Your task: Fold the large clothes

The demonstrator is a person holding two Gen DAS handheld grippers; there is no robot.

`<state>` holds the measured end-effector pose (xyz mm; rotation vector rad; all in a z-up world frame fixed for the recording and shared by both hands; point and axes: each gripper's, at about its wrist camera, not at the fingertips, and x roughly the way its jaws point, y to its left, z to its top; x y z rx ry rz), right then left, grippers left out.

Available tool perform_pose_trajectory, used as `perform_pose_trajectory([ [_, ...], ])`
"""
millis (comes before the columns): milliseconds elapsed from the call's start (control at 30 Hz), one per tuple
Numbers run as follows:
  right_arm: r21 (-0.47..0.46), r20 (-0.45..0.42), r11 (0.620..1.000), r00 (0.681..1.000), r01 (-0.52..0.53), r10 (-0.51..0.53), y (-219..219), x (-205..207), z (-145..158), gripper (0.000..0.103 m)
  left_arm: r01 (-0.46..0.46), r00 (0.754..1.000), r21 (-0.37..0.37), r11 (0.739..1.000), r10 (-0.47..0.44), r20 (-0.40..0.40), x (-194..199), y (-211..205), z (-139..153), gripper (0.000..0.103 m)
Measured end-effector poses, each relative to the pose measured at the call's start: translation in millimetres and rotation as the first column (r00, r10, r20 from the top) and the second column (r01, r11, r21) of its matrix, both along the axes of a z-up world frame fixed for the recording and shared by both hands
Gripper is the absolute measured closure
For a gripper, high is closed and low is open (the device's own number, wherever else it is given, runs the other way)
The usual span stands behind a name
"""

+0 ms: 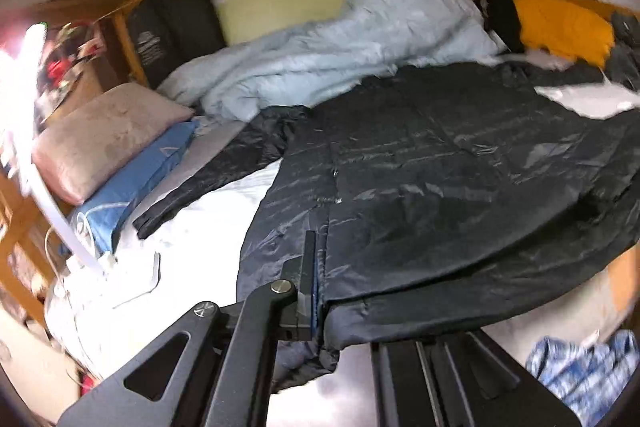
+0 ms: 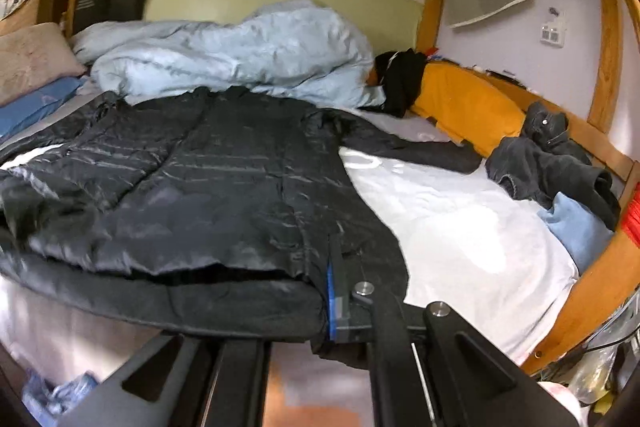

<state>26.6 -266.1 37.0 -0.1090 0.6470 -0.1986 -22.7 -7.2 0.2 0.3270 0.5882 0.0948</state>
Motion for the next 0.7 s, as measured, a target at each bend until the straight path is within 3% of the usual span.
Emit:
perform_pose_trajectory([
  [67,0.013,-0.047,0.999,0.998,-0.036,0.036,0,8,7,0.098,0.005,0.999,0.008,1.000,-0.005,-0.038,12,-3,3,0.098],
  [200,0.041,-0.067,0.997,0.996,-0.061,0.064,-9,31,10,0.097,-0.026,0.995,0.046,0.999,0.030,-0.098,72,-1,-4,0.091],
  [367,0.095,-0.172,0.995,0.984,-0.038,0.054,-27,101,-18,0.097,-0.051,0.982,0.048,0.998,0.059,-0.177,143,1,-31,0.089],
  [467,0.091,-0.223,0.995,0.973,-0.042,0.061,-27,132,-36,0.096,-0.061,0.973,0.053,0.997,0.072,-0.221,168,4,-50,0.077],
  [500,0.090,-0.227,0.995,0.972,-0.044,0.063,-28,138,-41,0.096,-0.059,0.973,0.033,0.998,0.065,-0.224,175,7,-55,0.070],
  [533,0.095,-0.220,0.994,0.973,-0.046,0.066,-28,146,-46,0.093,-0.060,0.974,0.016,0.998,0.062,-0.217,177,10,-59,0.054],
  [567,0.100,-0.208,0.994,0.976,-0.042,0.062,-29,150,-49,0.090,-0.067,0.980,-0.005,0.998,0.065,-0.187,176,14,-62,0.043],
  [600,0.106,-0.201,0.994,0.978,-0.037,0.058,-30,152,-51,0.085,-0.080,0.985,-0.027,0.996,0.075,-0.152,174,19,-63,0.022],
  [633,0.121,-0.196,0.992,0.979,-0.027,0.050,-31,153,-53,0.066,-0.091,0.989,-0.056,0.994,0.083,-0.125,172,23,-61,0.012],
  [667,0.146,-0.184,0.989,0.982,-0.012,0.040,-32,154,-53,0.044,-0.090,0.991,-0.089,0.992,0.081,-0.104,169,26,-57,0.010],
  [700,0.166,-0.160,0.986,0.986,-0.011,0.037,-33,154,-49,0.036,-0.074,0.995,-0.129,0.989,0.064,-0.078,163,30,-50,0.005],
])
